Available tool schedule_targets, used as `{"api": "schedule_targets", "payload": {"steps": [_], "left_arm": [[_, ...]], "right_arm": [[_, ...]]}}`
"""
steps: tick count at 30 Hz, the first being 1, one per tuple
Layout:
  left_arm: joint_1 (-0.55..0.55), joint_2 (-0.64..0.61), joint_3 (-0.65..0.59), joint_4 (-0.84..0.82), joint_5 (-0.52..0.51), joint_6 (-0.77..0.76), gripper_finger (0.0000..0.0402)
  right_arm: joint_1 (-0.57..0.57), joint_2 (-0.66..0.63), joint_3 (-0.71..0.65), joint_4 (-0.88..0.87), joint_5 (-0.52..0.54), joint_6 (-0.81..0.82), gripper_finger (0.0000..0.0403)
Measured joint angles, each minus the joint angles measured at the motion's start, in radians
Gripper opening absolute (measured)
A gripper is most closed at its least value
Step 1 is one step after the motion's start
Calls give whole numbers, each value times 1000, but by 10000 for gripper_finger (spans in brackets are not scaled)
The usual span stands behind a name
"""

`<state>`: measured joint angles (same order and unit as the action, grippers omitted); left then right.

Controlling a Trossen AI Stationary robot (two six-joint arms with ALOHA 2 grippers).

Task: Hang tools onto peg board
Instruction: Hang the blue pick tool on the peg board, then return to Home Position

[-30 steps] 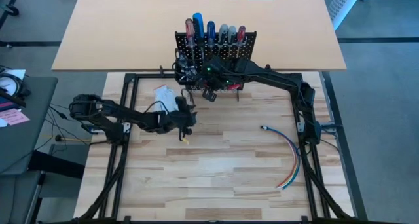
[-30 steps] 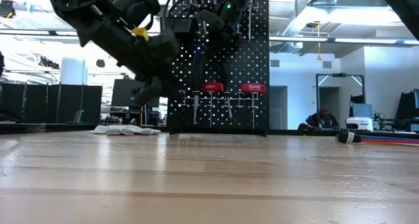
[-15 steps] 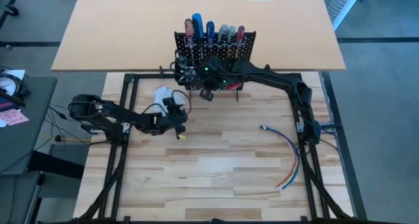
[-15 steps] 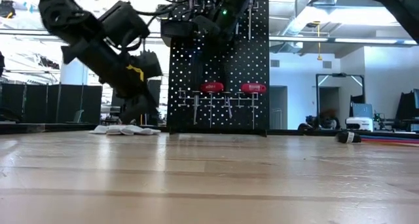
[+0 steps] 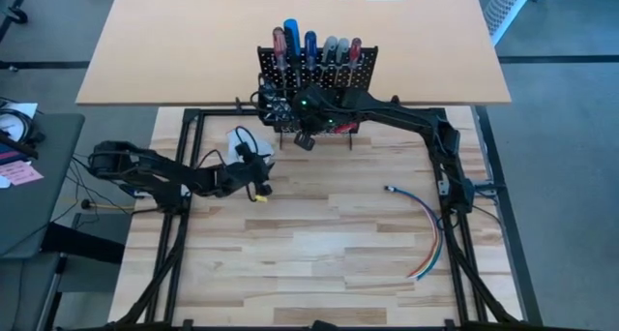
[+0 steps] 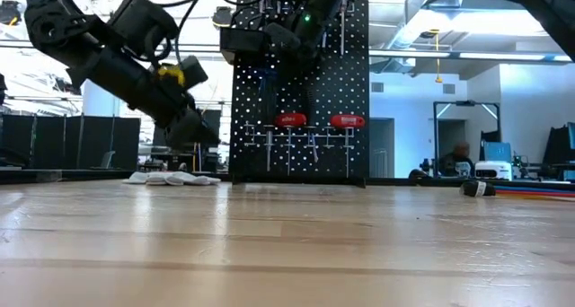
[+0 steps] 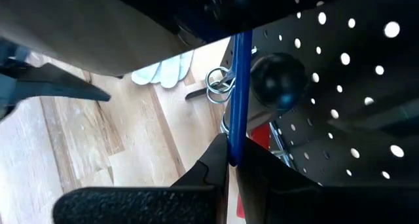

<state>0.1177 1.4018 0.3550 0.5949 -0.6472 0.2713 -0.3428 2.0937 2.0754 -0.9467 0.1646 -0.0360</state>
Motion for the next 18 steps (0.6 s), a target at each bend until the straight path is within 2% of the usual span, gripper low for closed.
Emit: {"api": "schedule_targets", "payload": {"steps": [9, 18], "left_arm": [[2, -41, 0, -2, 96, -44, 129], [2, -41, 0, -4, 97, -59, 129]], "right_arm": [[0, 2, -1, -12, 2, -5, 34], [11, -35, -4, -81, 1, -67, 125]]}}
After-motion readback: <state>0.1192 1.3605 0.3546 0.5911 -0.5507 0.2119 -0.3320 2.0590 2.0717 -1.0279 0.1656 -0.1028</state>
